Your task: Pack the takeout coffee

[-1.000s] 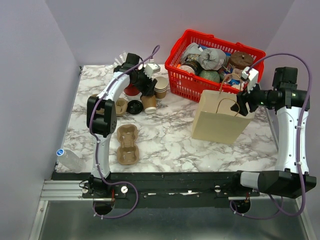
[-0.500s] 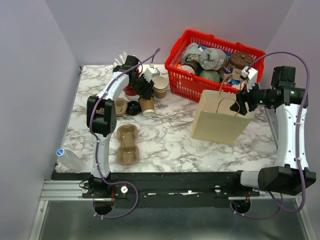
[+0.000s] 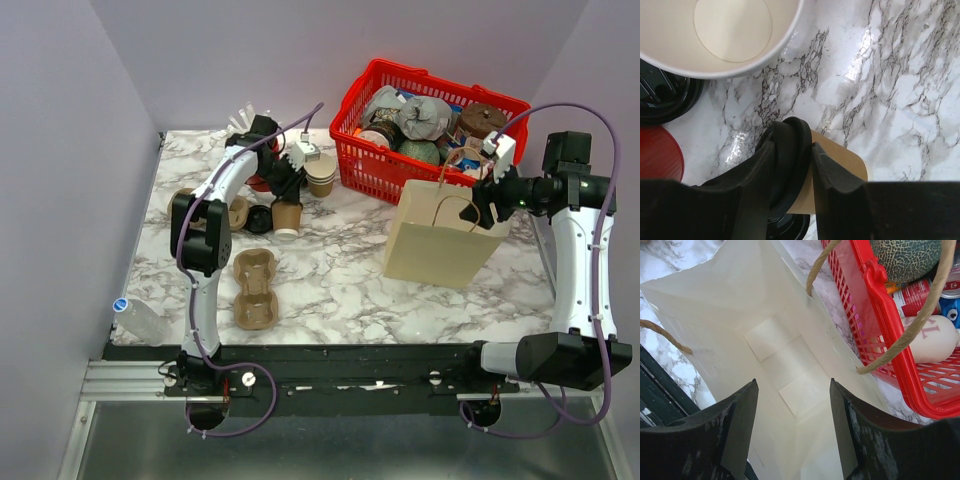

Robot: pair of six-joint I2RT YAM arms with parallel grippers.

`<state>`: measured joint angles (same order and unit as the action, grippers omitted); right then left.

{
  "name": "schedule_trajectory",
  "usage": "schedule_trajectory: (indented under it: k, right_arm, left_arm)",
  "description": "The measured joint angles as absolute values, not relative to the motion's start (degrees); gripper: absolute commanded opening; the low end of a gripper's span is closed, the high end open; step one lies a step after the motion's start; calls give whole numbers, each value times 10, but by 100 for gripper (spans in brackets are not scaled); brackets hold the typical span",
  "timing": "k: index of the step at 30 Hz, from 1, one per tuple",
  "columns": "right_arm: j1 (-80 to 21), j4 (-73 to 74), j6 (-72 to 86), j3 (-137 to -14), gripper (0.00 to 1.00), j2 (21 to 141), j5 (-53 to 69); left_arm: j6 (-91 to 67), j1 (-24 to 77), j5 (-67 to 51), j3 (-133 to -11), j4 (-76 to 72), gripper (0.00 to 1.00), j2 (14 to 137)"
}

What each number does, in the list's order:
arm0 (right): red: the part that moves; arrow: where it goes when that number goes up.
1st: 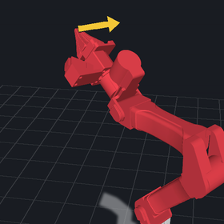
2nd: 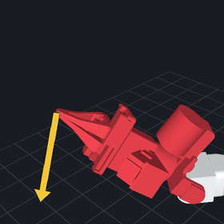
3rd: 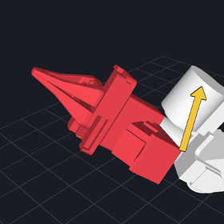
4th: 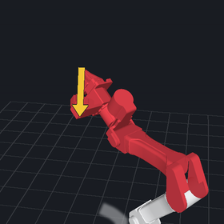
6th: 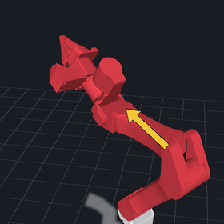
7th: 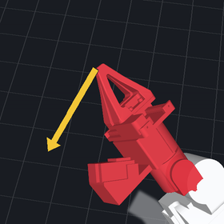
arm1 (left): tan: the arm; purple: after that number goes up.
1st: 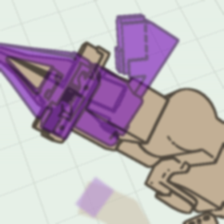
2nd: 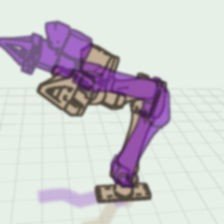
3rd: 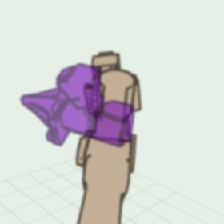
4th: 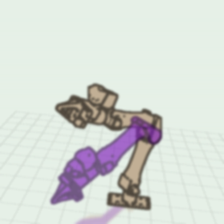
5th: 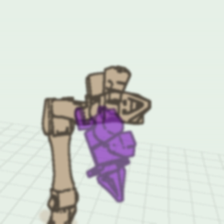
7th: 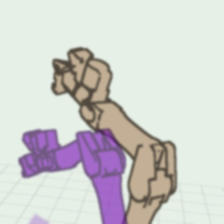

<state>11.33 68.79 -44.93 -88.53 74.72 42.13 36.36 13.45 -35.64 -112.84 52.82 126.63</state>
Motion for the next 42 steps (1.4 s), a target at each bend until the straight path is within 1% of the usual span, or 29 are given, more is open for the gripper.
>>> schedule_trajectory:
  k: [6, 7, 11, 18, 21, 27, 35, 42]
  right_arm:
    - [113, 686, -447, -885, 68, 747, 422]
    - [113, 685, -446, -885, 68, 747, 422]
    - [113, 683, -445, -885, 68, 747, 423]
    - [113, 680, -439, -885, 68, 747, 423]
    - [113, 679, -435, -885, 68, 747, 423]
    - [113, 678, -432, -889, 68, 748, 423]
    - [113, 679, -431, -900, 68, 750, 423]
    - [113, 682, -420, -913, 68, 763, 422]
  left_arm:
    - [370, 135, -356, -1068, 514, 22, 1225]
    - [372, 136, -355, -1051, 503, 21, 1211]
    - [383, 142, -350, -986, 459, 20, 1158]
    - [394, 162, -331, -878, 331, 20, 1070]
    - [391, 168, -311, -831, 244, 20, 1050]
    - [384, 178, -239, -761, 80, 20, 1044]
    - [389, 191, -151, -727, -101, 20, 1044]
    - [414, 208, -100, -659, -206, 20, 1048]
